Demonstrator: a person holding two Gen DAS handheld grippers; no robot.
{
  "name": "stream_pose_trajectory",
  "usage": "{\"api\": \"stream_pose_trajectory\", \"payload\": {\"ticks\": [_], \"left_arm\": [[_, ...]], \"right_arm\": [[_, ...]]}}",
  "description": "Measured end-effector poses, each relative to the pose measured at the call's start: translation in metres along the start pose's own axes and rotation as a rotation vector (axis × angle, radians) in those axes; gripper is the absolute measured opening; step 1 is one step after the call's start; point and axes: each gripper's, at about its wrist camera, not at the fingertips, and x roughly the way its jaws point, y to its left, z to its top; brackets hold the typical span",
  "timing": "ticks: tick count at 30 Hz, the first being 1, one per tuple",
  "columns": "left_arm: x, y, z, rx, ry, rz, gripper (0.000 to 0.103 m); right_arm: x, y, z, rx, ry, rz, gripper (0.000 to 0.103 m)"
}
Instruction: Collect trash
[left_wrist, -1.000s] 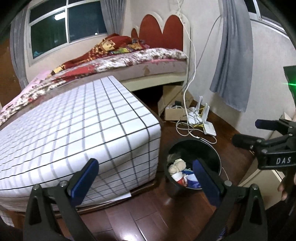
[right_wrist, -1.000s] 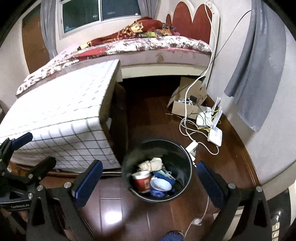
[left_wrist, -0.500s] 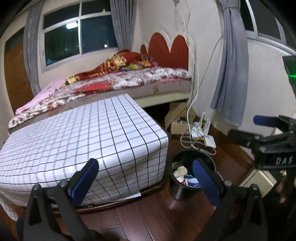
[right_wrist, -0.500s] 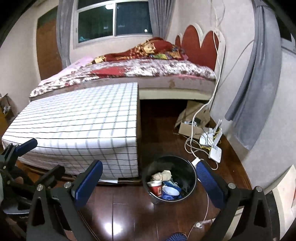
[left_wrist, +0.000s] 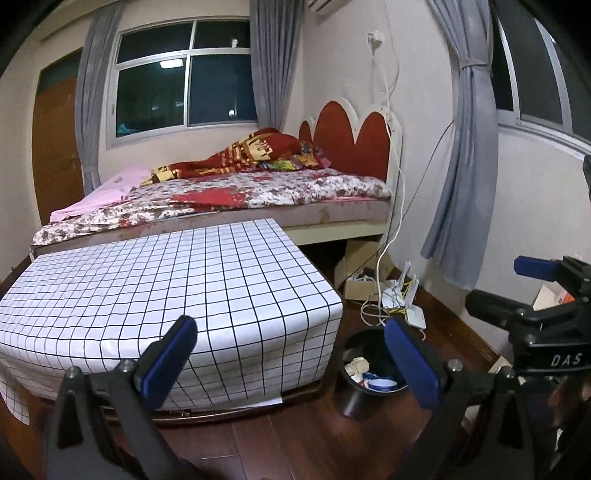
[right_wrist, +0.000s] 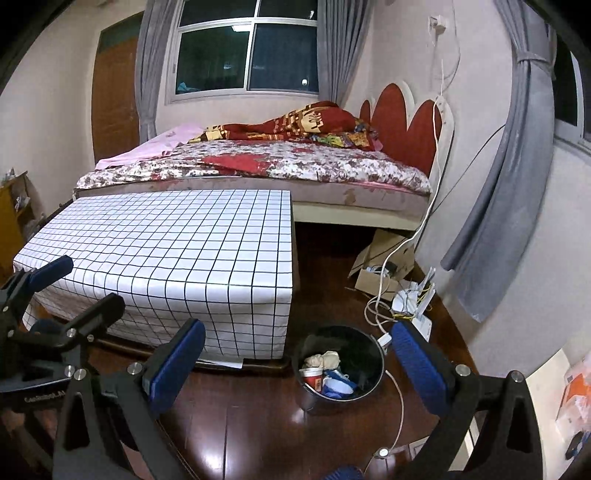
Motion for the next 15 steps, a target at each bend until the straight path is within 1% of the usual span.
{"api": "stream_pose_trajectory", "payload": {"ticks": [15], "left_arm": [[-0.0103, -0.0035, 0.0036, 0.010, -0.042, -0.007, 0.102]], "right_arm": [[-0.0113, -0.0030, 0.0023, 0.004, -0.029, -0.022, 0.102]]}}
